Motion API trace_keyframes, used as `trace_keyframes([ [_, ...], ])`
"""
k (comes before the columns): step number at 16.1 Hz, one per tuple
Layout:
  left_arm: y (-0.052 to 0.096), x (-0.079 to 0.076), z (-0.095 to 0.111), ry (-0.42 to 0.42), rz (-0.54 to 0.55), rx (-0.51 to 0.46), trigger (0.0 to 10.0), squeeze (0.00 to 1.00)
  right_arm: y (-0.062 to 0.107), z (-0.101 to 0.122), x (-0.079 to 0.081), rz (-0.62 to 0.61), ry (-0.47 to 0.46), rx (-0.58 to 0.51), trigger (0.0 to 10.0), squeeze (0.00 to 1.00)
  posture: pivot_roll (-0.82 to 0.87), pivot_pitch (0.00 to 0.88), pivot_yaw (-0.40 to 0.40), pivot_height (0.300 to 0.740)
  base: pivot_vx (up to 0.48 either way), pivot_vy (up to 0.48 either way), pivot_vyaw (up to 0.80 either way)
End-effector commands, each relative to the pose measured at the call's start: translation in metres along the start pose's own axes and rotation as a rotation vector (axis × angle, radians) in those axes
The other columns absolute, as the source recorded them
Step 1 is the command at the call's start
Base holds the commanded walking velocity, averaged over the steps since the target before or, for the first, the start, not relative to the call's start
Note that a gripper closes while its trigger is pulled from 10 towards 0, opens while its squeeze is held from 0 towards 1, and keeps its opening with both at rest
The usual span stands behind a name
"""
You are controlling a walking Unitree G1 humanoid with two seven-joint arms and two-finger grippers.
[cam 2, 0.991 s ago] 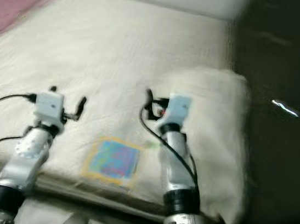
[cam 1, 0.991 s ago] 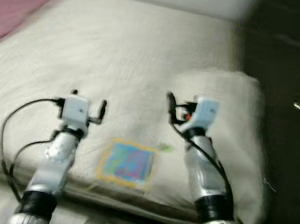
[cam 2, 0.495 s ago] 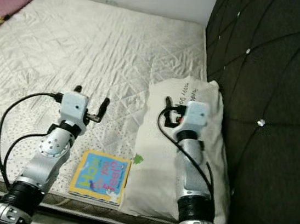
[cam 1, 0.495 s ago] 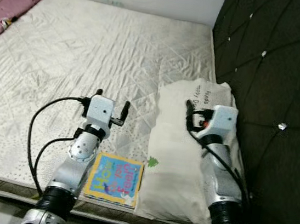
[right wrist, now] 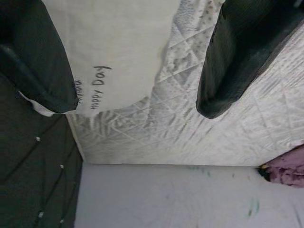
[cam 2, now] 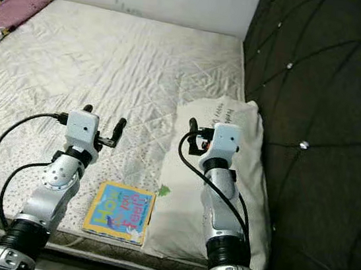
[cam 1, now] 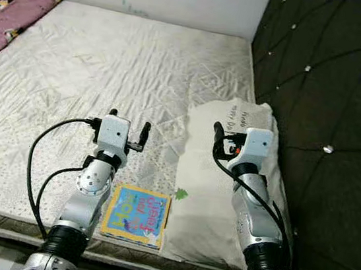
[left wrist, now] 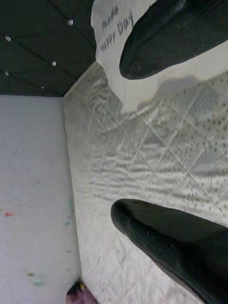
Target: Clean up the room
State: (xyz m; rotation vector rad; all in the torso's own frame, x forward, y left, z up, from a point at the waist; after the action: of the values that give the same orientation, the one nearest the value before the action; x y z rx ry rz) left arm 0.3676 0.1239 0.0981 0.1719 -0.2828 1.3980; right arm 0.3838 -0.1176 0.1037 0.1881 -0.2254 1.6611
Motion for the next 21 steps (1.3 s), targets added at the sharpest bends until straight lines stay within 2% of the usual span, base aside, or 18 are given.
trace_keyframes([
  [1, -0.0008, 0.003, -0.004, 0.015, 0.008, 0.022, 10.0, 0.0, -0.001, -0.0015, 0.0003, -0.001, -0.009, 0.01, 10.0, 0.0, 0.04, 0.0, -0.007, 0.74, 0.0, 0.0, 0.0],
  [16, -0.0064, 0.0114, -0.0028, 0.028, 0.047, 0.035, 10.0, 0.0, -0.0077, -0.0028, 0.0009, -0.007, -0.013, 0.023, 10.0, 0.0, 0.05, 0.0, -0.016, 0.74, 0.0, 0.332, 0.0],
  [21, -0.0063, 0.0123, -0.0038, 0.032, 0.053, 0.039, 10.0, 0.0, -0.0079, -0.004, 0.0014, -0.004, -0.012, 0.028, 10.0, 0.0, 0.05, 0.0, -0.016, 0.74, 0.0, 0.466, -0.61],
])
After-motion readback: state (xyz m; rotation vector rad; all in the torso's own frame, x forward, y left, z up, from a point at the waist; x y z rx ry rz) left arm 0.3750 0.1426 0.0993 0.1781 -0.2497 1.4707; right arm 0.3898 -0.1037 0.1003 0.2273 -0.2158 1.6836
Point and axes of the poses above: a point about 5 cm out from each wrist's last joint towards the gripper, its own y axis pointing back from the gripper into the wrist, its own z axis along the axis of the wrist's last joint, x = y × z, the point moved 6 cm from there along -y, pointing out of the wrist towards the gripper, and after that the axes turned 10 degrees about -y, right-handed, at the moved point
